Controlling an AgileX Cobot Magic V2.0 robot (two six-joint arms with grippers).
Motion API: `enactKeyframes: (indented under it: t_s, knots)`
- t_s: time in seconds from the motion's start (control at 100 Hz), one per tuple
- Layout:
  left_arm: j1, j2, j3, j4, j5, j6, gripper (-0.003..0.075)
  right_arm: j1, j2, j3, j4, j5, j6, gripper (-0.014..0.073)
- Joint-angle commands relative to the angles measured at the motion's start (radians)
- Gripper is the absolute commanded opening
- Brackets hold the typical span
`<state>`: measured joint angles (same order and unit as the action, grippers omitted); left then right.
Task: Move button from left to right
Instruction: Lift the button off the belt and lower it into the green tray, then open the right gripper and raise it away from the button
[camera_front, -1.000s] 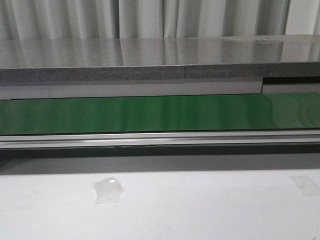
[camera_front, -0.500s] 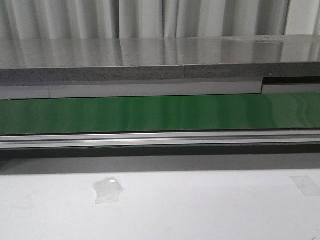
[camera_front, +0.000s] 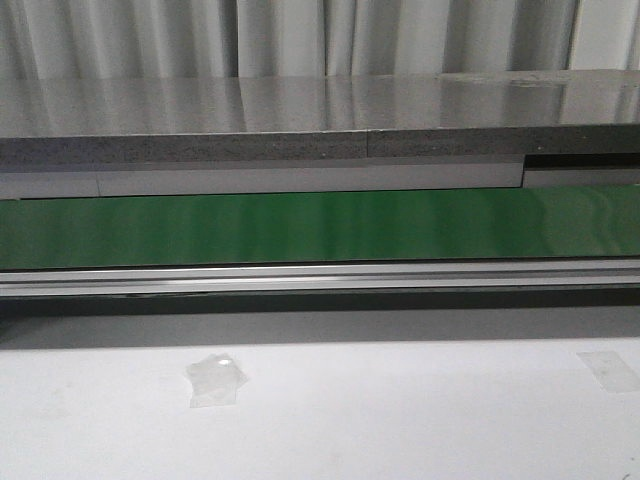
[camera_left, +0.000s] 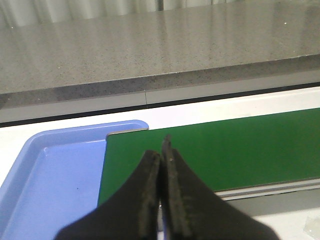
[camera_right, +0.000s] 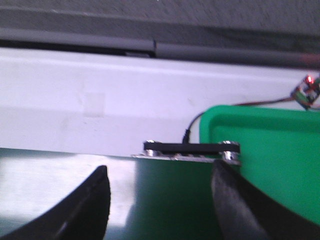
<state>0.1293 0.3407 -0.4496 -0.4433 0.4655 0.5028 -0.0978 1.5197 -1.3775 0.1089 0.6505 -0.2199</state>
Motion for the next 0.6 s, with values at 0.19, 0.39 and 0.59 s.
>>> enactKeyframes:
  t_s: [0.19,0.39,0.59]
  knots:
    - [-0.005,0.005,-0.026,-0.026,-0.069,-0.005,-0.0020,0.103,-0.275,0.179,0.006,-0.207,-0.002,0.0444]
    - [-0.005,0.005,-0.026,-0.026,-0.069,-0.005,-0.0020,0.106,-0.483,0.446,0.012,-0.352,-0.002,0.0444]
    - [-0.005,0.005,-0.026,-0.026,-0.069,-0.005,-0.0020,0.106,-0.693,0.720,0.012,-0.500,-0.002,0.0444]
